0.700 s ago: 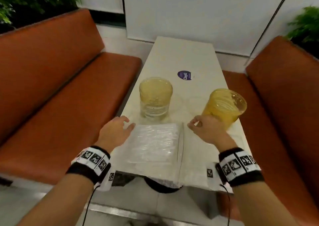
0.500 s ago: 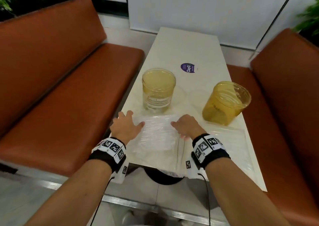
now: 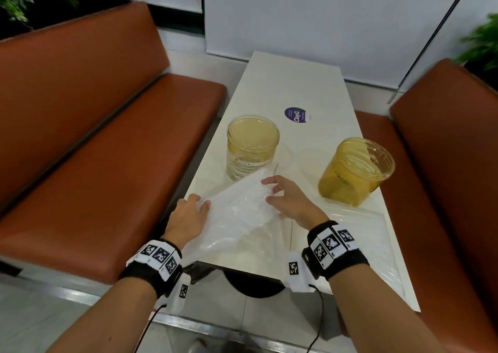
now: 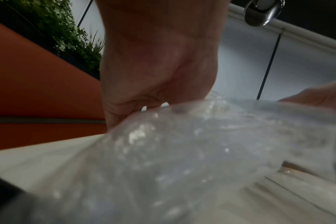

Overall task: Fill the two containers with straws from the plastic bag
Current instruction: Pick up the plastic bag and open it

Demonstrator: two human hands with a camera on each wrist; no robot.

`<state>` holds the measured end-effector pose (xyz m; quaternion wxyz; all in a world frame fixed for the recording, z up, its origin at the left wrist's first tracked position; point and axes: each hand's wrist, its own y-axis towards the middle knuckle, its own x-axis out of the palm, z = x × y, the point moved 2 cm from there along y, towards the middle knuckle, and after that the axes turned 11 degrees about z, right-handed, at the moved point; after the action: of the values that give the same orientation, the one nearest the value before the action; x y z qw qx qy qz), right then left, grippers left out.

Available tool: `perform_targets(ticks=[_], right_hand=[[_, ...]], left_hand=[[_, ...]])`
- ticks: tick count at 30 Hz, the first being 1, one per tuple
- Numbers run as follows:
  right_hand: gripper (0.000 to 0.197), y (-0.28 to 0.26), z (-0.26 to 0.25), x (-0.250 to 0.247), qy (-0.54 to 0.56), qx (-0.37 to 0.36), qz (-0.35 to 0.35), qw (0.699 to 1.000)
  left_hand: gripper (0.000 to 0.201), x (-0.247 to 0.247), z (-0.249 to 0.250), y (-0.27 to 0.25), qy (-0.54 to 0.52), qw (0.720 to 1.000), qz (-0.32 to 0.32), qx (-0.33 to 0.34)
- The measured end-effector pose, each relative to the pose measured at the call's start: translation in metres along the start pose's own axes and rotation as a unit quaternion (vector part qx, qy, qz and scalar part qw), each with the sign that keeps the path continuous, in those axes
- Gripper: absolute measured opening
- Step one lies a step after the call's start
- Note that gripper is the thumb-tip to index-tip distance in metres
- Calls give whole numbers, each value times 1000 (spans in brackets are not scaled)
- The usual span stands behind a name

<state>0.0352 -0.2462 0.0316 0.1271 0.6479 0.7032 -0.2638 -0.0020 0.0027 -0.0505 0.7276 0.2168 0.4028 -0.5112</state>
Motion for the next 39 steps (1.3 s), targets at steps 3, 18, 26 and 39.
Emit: perform_targets(ticks=[3, 18, 26, 39], right_hand=[[40, -3, -27, -8, 25, -72, 59, 995], [36, -29, -102, 9, 108, -83, 139, 981], [30, -30, -120, 6, -18, -188, 281, 941], [22, -12, -109, 5, 65, -66, 200, 975]], left_hand=[[50, 0, 1, -1, -64, 998, -29, 9], [15, -84, 101, -25, -298, 917, 161, 208], [16, -95, 120, -14, -187, 949, 202, 153], [8, -89, 130, -23, -336, 931, 65, 124]])
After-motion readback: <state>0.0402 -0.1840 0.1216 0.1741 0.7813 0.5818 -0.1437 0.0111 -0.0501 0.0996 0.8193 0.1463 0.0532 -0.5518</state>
